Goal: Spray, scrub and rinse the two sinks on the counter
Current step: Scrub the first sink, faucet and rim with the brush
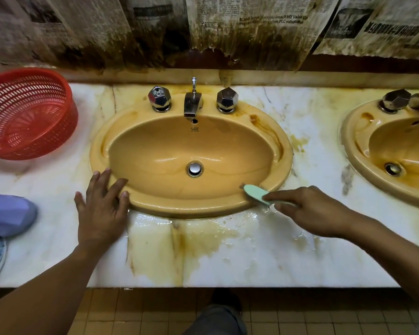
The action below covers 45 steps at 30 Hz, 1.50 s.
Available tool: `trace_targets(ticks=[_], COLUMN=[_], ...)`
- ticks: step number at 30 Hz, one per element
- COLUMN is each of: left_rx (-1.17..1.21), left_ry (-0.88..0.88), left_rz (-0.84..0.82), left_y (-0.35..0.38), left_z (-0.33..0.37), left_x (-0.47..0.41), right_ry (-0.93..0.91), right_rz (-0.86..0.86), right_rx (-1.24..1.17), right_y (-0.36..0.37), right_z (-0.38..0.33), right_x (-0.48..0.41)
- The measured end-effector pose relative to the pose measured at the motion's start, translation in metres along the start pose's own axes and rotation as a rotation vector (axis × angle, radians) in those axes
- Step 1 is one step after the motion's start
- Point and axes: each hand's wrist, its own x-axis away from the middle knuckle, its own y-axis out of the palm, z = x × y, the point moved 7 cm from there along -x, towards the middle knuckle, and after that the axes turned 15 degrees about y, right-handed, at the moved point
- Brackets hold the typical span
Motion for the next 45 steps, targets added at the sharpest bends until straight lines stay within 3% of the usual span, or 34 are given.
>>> trace_targets(ticks=[5,10,14,18,25,31,41,45], left_rx=[-0.005,0.001,0.003,0.016,0.009,0.003,-0.01,-0.014], left_ry=[-0.001,-0.003,-0.004,-0.014,-0.009,-0.013,-0.006,-0.003], left_rz=[-0.002,0.004,0.005,-0.002,-0.007,-0.014,-0.003,-0.001], left_y=[0.001,0.0,-0.001,-0.002,-0.001,-0.001,-0.001,0.0], left_z=[0.0,0.0,0.0,0.001,0.0,0.0,-0.001,0.001], left_x=[0.0,0.0,0.0,-0.001,-0.002,-0.002,-0.002,-0.003], right_ry=[0.108,0.06,0.18,0.29,0.221,0.284,0.28,0.293], right_rz=[0.236,0.101,0.362,0.461,0.276,0.404,0.278,0.421], right_rx=[-0.102,-0.016,-0.06,-0.047,0.024,-0.145,-0.184,-0.244], right_y=[-0.038,-0.03,-0.058,-0.062,-0.068,-0.083,-0.032,-0.056], right_z=[0.023,0.02,0.037,0.041,0.024,0.013,0.01,0.009], right_x=[-0.024,-0.025,-0.051,-0.069,-0.069,-0.085,-0.039,-0.047])
